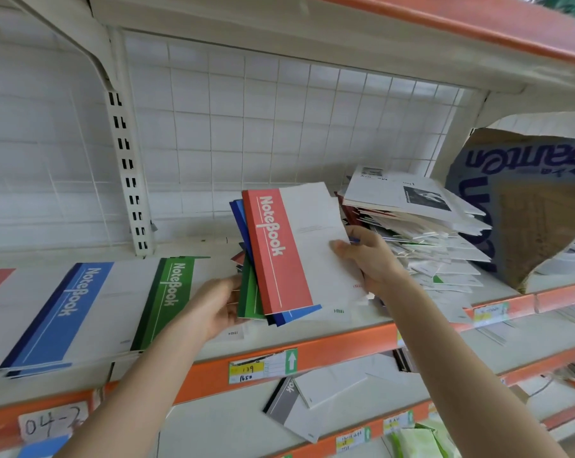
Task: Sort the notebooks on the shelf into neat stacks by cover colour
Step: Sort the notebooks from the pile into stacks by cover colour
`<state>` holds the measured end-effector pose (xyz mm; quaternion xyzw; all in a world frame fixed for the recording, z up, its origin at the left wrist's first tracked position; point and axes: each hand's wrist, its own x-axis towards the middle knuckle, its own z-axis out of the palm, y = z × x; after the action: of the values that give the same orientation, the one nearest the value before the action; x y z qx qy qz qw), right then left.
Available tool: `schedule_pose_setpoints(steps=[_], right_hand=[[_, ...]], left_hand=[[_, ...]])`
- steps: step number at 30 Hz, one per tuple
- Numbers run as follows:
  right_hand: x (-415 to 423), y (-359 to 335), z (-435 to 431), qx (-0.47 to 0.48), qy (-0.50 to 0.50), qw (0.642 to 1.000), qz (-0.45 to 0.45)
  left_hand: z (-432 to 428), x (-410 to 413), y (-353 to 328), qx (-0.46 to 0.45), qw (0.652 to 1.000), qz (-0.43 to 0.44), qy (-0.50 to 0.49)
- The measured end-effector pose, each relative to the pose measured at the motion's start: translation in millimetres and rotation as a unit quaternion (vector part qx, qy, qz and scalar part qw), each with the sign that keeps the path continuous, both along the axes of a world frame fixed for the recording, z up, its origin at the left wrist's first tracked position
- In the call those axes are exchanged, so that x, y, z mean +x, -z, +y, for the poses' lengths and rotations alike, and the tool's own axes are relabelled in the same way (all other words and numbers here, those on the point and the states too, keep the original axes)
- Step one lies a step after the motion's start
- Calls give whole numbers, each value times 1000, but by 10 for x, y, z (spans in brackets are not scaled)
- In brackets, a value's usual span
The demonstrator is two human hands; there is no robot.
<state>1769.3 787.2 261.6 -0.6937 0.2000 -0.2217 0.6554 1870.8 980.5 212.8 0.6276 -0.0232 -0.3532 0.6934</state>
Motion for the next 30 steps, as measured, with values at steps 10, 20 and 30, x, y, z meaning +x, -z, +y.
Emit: schedule_pose_setpoints(steps=[10, 20, 30], right_hand=[[-179, -13, -15, -57, 18, 997, 47], [-30, 221, 17, -31, 34, 995, 94], [247, 307, 156, 9, 2, 996, 87]], left_hand=[[419, 123, -105, 17, 999, -44, -12], [594, 112, -37, 16, 998, -55, -6], [1666, 257, -102, -17, 981, -122, -151]])
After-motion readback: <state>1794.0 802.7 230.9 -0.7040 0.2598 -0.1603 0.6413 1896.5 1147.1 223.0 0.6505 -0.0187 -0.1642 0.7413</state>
